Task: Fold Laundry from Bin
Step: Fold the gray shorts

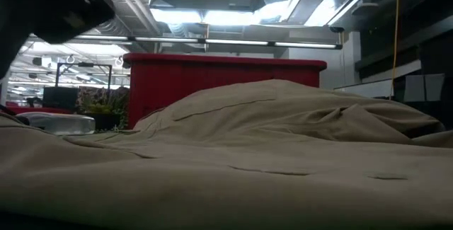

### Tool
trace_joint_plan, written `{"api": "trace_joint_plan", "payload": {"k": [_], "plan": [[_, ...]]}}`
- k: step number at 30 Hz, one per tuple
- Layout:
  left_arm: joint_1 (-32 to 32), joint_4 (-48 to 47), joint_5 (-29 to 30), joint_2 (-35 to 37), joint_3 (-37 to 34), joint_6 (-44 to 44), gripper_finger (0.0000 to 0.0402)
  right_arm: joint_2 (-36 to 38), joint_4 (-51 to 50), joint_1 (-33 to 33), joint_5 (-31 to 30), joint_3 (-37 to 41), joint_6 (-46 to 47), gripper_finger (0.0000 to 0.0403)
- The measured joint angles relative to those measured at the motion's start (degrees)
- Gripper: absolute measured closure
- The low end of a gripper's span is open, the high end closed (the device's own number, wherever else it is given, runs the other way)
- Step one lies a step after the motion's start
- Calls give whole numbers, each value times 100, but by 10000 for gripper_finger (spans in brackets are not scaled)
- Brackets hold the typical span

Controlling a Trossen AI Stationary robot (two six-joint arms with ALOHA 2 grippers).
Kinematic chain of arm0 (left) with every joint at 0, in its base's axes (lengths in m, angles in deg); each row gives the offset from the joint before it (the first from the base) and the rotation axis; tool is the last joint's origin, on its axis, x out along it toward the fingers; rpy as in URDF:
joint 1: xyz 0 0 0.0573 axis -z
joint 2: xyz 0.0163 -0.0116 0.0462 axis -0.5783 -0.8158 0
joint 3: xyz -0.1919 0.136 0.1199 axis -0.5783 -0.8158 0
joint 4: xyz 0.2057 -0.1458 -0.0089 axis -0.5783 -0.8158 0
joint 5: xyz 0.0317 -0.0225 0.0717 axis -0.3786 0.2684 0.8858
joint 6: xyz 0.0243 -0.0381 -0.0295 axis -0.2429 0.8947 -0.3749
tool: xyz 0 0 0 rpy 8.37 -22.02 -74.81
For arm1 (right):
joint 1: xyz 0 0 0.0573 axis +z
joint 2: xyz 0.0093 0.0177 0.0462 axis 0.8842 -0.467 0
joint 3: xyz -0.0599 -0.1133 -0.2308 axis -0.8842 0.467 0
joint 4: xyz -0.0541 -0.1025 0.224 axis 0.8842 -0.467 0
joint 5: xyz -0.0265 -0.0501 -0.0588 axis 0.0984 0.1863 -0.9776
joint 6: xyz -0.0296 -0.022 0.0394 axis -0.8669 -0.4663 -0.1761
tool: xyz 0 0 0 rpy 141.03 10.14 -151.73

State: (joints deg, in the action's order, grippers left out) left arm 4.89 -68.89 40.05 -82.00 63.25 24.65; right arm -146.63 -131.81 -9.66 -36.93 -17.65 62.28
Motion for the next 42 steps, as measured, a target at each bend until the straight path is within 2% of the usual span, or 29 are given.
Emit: {"api": "trace_joint_plan", "payload": {"k": [6,10,15,18,22,29,42], "plan": [[318,-302,809,-2,0,143,154,-289,52,6,783,0,513,120],[491,-420,1109,-68,-2,299,154,-529,157,67,886,0,585,122],[625,-418,1160,-325,-2,441,155,-728,563,334,971,0,582,122],[628,-491,1291,-418,-2,447,155,-727,778,535,809,0,579,122],[567,-606,1655,-442,-2,539,155,-722,921,758,284,0,789,123],[510,-715,1649,-442,-2,544,155,-749,941,1099,-271,-3,1211,123],[508,-715,1629,-444,-2,500,155,-1664,829,1118,-89,-5,1205,126]]}}
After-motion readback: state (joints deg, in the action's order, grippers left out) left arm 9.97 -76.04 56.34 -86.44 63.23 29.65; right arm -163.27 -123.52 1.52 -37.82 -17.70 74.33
